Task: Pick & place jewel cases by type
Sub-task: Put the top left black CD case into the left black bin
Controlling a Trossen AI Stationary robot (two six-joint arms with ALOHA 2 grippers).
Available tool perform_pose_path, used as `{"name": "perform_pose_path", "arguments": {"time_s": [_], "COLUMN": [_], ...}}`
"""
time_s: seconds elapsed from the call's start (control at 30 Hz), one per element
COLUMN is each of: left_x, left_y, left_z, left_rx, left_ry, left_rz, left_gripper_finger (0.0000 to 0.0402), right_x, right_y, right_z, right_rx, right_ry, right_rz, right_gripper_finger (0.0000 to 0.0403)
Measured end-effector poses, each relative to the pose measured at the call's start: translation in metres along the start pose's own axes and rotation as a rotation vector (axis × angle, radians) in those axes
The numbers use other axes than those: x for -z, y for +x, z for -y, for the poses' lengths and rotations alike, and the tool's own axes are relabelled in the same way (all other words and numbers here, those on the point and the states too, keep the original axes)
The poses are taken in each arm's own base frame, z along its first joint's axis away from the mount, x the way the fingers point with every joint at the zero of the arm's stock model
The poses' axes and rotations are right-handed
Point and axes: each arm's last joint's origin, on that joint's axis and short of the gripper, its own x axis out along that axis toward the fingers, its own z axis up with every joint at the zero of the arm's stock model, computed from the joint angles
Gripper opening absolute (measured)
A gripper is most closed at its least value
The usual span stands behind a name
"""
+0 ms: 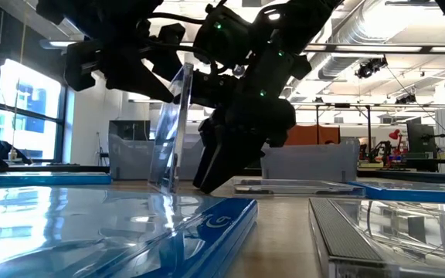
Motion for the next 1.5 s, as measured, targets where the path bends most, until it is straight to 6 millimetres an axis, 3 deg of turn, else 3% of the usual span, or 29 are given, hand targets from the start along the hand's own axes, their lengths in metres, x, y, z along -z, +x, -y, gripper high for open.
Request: {"name": "perform_pose_path", "arguments": {"time_s": [0.2,0.53,0.87,1.0,1.1,1.2,1.5], "left_x": [0.000,-0.003,-0.013,0.000,-0.007,0.002,-0.003], "left_y": [0.000,-0.006,-0.019,-0.014,-0.019,-0.016,-0.016], "left_z": [0.000,0.003,0.024,0.039,0.033,0.038,0.034], "left_rx": [0.006,0.036,0.104,0.203,0.178,0.200,0.100], "left_ry": [-0.001,-0.018,-0.045,-0.056,-0.085,-0.072,-0.083], "left_rz": [0.004,0.028,0.025,-0.084,-0.047,-0.126,-0.128], "left_gripper_finger": [0.0194,0.0144,0.0142,0.0142,0.0142,0.0142,0.0142], "right_x": [0.000,0.000,0.000,0.001,0.001,0.000,-0.001], "right_y": [0.000,0.000,0.000,0.000,0.000,0.000,0.000], "right_z": [0.000,0.000,0.000,0.000,0.000,-0.001,-0.002], "right_rx": [-0.001,-0.004,0.015,0.014,0.014,0.014,0.016], "right_ry": [0.001,0.001,-0.005,-0.006,-0.006,-0.008,-0.014], "right_rz": [-0.001,-0.001,-0.006,-0.006,-0.005,-0.002,0.003], "right_gripper_finger": [0.0244,0.0244,0.0244,0.0244,0.0244,0.0244,0.0244]}}
